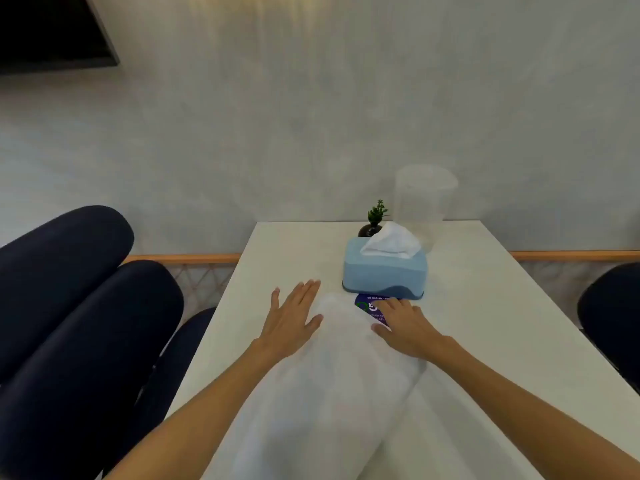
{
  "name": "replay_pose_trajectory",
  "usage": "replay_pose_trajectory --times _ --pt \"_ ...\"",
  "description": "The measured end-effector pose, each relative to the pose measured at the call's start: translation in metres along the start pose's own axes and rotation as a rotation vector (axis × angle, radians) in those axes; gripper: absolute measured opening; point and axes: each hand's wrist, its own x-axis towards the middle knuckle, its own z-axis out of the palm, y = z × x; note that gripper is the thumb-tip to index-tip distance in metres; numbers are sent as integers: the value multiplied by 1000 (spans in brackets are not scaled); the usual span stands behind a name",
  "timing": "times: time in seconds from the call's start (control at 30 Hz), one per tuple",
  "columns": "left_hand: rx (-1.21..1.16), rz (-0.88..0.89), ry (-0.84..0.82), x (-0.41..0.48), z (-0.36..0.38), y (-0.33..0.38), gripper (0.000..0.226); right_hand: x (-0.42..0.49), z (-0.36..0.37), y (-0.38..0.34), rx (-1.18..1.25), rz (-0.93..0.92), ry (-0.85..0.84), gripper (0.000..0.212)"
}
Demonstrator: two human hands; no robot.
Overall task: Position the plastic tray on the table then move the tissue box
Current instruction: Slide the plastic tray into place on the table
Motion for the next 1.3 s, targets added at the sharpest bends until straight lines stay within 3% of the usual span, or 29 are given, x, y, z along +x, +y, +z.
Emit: replay_pose_trajectory --times 0.27,0.6,0.9,1.07,1.3 --pt "-163 -251 -134 -13 26 -24 56 -2 27 11 54 231 -96 40" --pt "-106 -380 5 -18 43 -46 22 16 43 16 229 272 -6 30" --pt "-8 -473 33 -36 40 -69 21 -5 52 -3 350 449 83 39" --pt "-87 -543 63 -48 36 -82 21 -22 58 -24 528 597 -48 35" --pt "-125 -584 48 -56 30 -101 21 -21 55 -46 575 557 -71 23"
